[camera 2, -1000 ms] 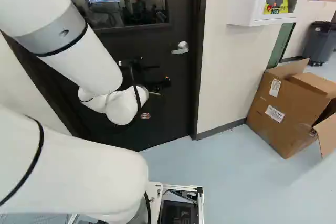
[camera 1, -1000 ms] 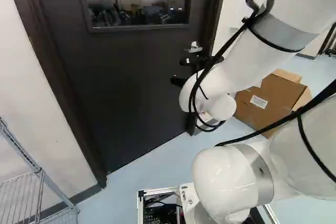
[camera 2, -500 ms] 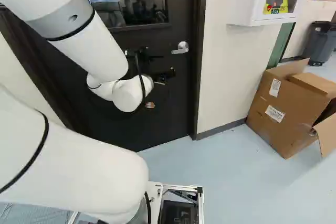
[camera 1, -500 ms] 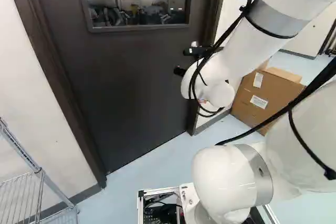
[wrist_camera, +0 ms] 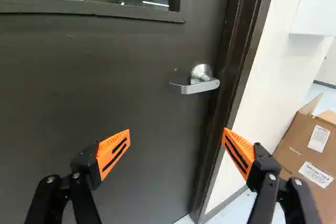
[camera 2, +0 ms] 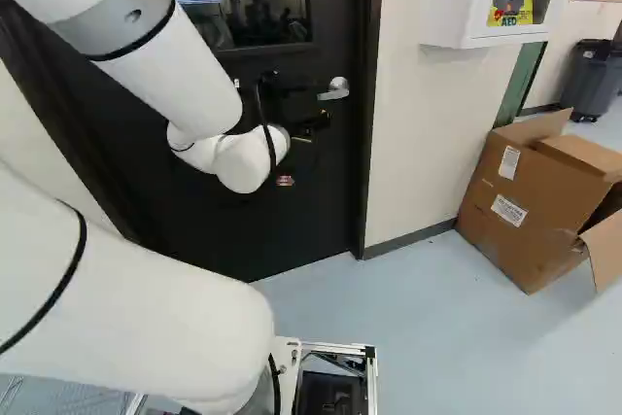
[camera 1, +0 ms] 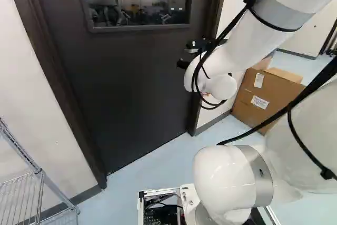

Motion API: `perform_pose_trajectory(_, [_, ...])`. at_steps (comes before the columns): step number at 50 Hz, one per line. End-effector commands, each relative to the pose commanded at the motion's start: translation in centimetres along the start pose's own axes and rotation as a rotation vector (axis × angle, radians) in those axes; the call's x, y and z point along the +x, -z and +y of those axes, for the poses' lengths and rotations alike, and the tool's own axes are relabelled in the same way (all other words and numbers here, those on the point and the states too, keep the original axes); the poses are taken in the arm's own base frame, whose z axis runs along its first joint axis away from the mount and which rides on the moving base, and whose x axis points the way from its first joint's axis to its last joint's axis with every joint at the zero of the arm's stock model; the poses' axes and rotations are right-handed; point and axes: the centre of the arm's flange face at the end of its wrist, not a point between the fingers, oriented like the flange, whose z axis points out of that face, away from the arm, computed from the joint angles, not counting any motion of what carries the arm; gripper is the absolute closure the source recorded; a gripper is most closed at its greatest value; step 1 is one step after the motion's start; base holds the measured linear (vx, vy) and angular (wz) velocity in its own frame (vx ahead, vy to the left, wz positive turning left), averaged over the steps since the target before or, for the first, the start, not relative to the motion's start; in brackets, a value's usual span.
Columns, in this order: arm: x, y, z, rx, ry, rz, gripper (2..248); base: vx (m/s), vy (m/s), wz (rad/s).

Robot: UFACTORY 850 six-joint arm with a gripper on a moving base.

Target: Open the door and move inside

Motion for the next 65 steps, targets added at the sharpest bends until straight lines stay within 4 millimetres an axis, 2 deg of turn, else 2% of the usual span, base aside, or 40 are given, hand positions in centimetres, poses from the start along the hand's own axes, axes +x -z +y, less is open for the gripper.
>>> perform_pose_trajectory(12, [1.5,-1.6,0.3,0.036,0.046,0.022,3,0.0,0.0,0.0])
perform_pose_trajectory(42, [5.4,-7.2,1.1,0.122,0.159,0.071,3,0.0,0.0,0.0])
perform_pose_trajectory(65, [8.4,-11.7,2.2,0.126,-0.033,0.103,3,0.0,0.0,0.0])
